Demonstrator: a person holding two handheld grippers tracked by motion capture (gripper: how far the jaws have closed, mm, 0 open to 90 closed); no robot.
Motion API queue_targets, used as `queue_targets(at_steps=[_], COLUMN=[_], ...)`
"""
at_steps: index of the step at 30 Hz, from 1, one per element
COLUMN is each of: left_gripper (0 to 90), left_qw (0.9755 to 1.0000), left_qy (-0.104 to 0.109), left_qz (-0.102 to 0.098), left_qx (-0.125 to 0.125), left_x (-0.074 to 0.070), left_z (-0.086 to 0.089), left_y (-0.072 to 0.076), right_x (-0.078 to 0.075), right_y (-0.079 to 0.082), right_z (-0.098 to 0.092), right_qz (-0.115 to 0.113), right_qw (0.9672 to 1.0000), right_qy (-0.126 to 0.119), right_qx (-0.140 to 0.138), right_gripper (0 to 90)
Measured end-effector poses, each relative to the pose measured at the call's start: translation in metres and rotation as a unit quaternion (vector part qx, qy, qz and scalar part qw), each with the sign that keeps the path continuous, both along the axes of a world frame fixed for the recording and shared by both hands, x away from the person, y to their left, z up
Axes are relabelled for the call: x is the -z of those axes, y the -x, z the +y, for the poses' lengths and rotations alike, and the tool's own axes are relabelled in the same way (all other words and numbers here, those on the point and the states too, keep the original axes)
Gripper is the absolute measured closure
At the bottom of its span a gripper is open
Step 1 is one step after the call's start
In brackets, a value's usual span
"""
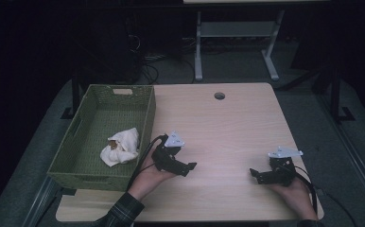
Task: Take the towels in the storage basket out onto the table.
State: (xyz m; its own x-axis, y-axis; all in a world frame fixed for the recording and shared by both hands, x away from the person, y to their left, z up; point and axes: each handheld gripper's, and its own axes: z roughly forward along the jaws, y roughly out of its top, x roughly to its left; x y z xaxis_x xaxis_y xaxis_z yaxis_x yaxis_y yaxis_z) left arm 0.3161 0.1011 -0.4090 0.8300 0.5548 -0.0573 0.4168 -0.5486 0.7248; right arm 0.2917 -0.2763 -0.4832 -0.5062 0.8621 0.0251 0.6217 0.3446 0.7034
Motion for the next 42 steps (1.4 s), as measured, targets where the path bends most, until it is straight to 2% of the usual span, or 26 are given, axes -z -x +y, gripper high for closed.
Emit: queue_targets(at_steps=[6,13,16,18,20,22,24,29,30,34,40,42], left_gripper=[13.3,13.4,13.4,13.4,13.4,13.4,13.4,13.4,13.4,13.7,13.8,13.7], left_qw=[0.9999,0.9997,0.9996,0.9995,0.9993,0.9991,0.9983,0.9976,0.9974,0.9976,0.9964,0.9967], left_qy=[-0.001,0.010,0.015,0.021,0.027,0.023,0.039,0.023,0.026,0.036,0.052,0.057], left_qz=[0.004,-0.008,-0.009,-0.005,0.007,0.005,0.012,0.004,0.003,-0.002,-0.008,-0.003], left_qx=[0.013,0.019,0.022,0.023,0.025,0.034,0.041,0.065,0.068,0.060,0.066,0.057], left_x=[-0.005,-0.020,-0.022,-0.024,-0.023,-0.025,-0.030,-0.039,-0.041,-0.047,-0.051,-0.052], left_z=[-0.002,-0.002,-0.001,0.000,0.000,0.000,0.002,0.006,0.008,0.016,0.028,0.032], left_y=[0.000,-0.004,-0.006,-0.009,-0.012,-0.015,-0.021,-0.027,-0.028,-0.032,-0.033,-0.035], right_x=[0.000,0.000,0.000,0.000,0.000,0.000,0.000,0.000,0.000,0.000,0.000,0.000], right_y=[0.000,0.000,0.000,0.000,0.000,0.000,0.001,0.001,0.001,0.001,0.001,0.001], right_z=[0.000,0.000,0.000,0.000,0.000,0.000,0.000,0.000,0.000,0.001,0.001,0.001], right_qz=[0.000,0.000,0.000,-0.001,-0.001,0.000,0.000,0.000,0.000,0.000,0.000,0.000], right_qw=[1.0000,1.0000,1.0000,1.0000,1.0000,1.0000,1.0000,1.0000,1.0000,1.0000,1.0000,1.0000], right_qy=[0.000,0.000,0.000,0.000,-0.001,-0.001,-0.001,-0.002,-0.002,-0.001,-0.002,-0.001], right_qx=[0.001,0.002,0.002,0.001,0.002,0.002,0.003,0.004,0.004,0.005,0.006,0.007], right_gripper=[2.6,2.6,2.6,2.6,2.6,2.6,2.6,2.5,2.5,2.3,2.3,2.3])
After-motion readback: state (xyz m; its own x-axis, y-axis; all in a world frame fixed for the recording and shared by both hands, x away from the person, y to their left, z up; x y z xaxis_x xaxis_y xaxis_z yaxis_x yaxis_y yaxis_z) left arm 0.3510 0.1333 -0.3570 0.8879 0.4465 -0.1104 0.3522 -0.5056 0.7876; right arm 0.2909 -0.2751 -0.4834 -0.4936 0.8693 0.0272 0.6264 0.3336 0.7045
